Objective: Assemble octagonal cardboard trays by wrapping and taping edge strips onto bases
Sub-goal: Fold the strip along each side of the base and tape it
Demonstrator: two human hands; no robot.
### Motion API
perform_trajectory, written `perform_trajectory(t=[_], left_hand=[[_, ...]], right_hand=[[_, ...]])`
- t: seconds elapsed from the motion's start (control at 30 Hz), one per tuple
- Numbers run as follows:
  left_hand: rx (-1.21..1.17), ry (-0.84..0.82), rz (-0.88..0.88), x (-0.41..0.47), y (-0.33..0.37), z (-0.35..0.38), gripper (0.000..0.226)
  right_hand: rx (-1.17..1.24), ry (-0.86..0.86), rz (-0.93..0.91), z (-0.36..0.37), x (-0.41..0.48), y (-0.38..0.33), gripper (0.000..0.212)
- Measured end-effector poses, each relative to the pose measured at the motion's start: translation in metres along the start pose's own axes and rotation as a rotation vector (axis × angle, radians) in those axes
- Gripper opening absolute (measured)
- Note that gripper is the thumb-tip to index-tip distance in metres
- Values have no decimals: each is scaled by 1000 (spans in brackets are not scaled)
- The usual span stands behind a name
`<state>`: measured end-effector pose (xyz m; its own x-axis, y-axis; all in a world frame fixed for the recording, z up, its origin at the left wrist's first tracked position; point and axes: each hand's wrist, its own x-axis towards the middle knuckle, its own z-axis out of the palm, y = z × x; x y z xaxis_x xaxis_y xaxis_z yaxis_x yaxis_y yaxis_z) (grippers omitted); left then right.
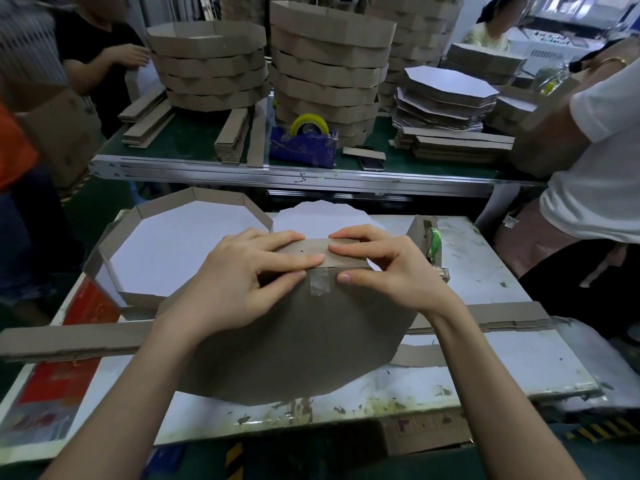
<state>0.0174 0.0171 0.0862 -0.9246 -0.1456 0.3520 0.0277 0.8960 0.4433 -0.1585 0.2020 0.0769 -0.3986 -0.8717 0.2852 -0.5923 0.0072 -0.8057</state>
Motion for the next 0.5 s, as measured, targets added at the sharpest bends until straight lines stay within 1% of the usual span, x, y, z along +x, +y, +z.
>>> perform_trajectory(t=[0.07, 0.13, 0.17, 0.3, 0.4, 0.5], left_hand=[[-103, 48, -45, 2, 5, 0, 34], [-108, 117, -90, 9, 13, 0, 35], [-67, 133, -105, 13, 18, 1, 35], [140, 108, -95, 17, 24, 9, 39], [170, 147, -54, 13, 20, 11, 41], [242, 140, 13, 14, 17, 10, 48]], right_hand=[[12, -1, -8, 0, 0, 1, 42], [9, -8, -18, 0, 0, 2, 43], [4, -10, -25, 0, 0, 2, 43], [45, 6, -12, -1, -3, 4, 40], [47, 4, -9, 1, -2, 5, 41], [64, 6, 2, 3, 0, 5, 43]])
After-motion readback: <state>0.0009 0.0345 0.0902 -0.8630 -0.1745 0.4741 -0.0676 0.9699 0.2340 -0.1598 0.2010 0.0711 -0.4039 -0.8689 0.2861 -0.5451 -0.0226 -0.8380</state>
